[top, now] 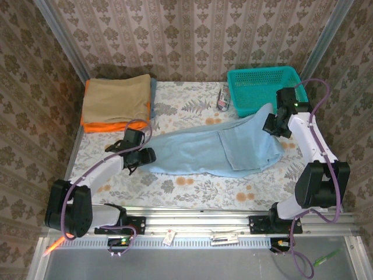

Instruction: Fold and stack the trousers

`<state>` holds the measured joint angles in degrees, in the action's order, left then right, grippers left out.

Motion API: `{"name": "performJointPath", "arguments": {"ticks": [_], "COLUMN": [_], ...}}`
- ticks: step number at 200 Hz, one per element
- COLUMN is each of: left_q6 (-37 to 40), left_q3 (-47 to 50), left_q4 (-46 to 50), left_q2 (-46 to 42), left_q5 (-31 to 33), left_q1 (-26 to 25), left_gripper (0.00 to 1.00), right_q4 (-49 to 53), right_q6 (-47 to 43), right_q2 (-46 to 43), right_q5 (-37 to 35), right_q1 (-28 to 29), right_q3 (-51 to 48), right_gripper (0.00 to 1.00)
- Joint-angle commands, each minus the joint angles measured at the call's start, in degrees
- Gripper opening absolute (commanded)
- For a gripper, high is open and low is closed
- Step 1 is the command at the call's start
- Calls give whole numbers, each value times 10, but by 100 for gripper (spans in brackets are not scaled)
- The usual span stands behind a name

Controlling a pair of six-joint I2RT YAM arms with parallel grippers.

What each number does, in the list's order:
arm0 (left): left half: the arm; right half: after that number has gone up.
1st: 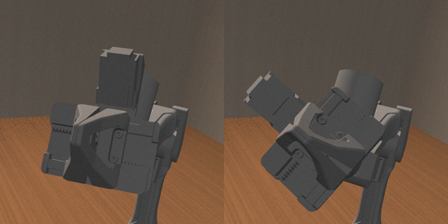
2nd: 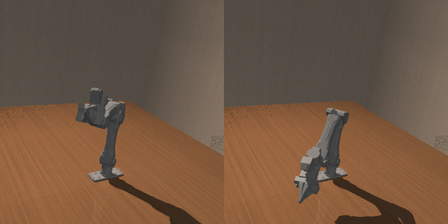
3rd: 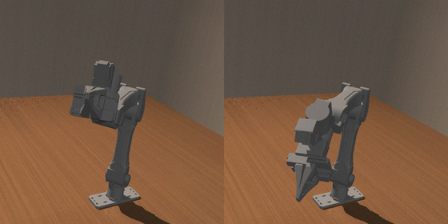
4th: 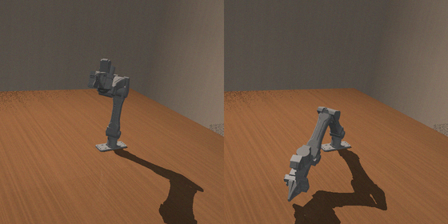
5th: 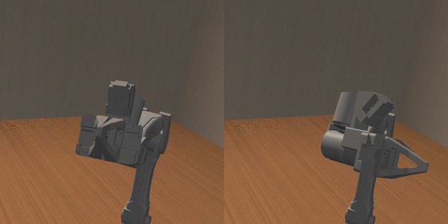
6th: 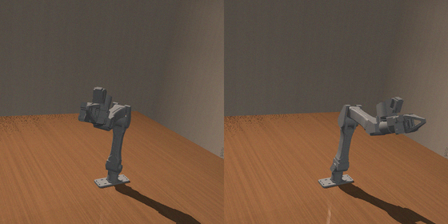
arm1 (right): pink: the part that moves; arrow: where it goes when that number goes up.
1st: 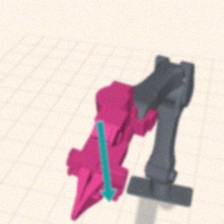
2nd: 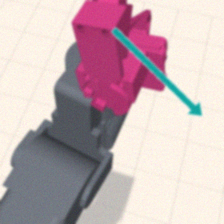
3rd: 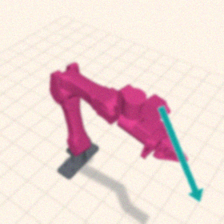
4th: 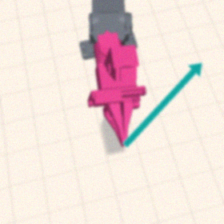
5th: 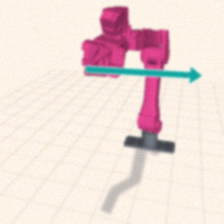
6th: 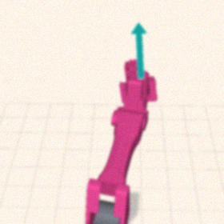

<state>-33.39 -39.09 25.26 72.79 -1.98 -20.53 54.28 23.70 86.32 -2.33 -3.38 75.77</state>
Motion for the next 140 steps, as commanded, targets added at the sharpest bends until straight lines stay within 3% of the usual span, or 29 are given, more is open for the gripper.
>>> {"name": "performJointPath", "arguments": {"ticks": [1, 27, 58, 88, 140], "left_q6": [4, -3, -31, -56, -64], "left_q3": [-5, 30, 101, 141, 147], "left_q4": [-1, -12, -83, -113, -91], "left_q2": [-4, 9, 13, 0, -30], "left_q5": [9, 10, -36, -51, -44], "left_q1": [1, 1, -4, -22, -30], "left_gripper": [56, 47, 47, 48, 54], "right_q4": [10, 18, 25, -6, -63], "right_q6": [-3, 13, 62, 132, 203], "right_q2": [-23, -45, -62, -59, 74], "right_q5": [54, 69, 93, 118, 105], "right_q1": [15, 59, 141, 255, 436], "right_q3": [10, 13, 40, 77, 188], "right_gripper": [0, 0, 0, 0, 0]}}
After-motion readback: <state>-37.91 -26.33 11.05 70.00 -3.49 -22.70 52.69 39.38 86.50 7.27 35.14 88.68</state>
